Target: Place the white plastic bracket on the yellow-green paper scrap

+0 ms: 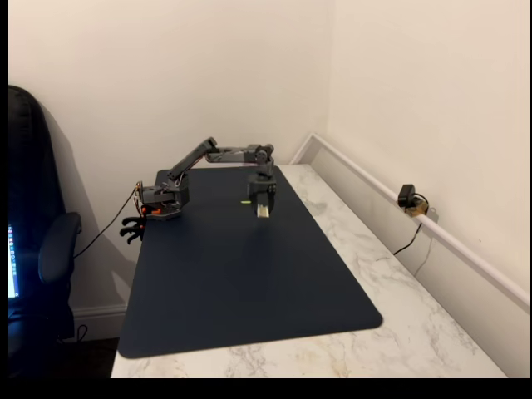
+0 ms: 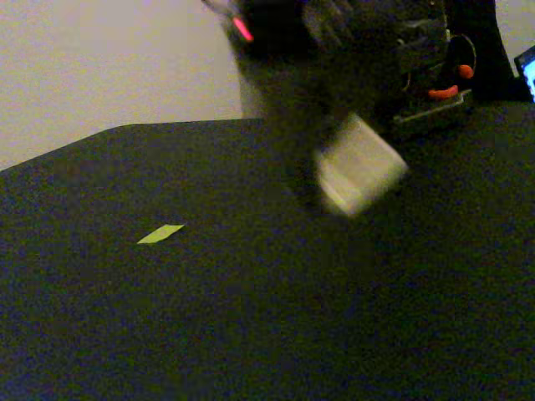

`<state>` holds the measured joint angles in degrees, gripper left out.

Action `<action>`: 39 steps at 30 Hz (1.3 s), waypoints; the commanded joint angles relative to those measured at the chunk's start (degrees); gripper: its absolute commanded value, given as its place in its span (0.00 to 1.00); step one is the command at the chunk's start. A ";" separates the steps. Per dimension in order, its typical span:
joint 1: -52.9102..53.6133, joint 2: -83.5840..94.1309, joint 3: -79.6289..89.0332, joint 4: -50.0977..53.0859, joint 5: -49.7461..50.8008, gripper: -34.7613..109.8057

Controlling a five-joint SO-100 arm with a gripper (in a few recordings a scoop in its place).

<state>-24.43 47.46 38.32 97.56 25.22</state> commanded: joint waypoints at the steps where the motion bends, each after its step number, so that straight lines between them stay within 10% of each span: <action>1: 4.13 17.67 7.56 1.49 -0.35 0.24; 17: 20.65 50.45 62.14 -21.80 10.90 0.24; 39: 35.33 37.35 69.87 -37.79 7.56 0.24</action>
<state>7.82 83.94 109.60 60.03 33.49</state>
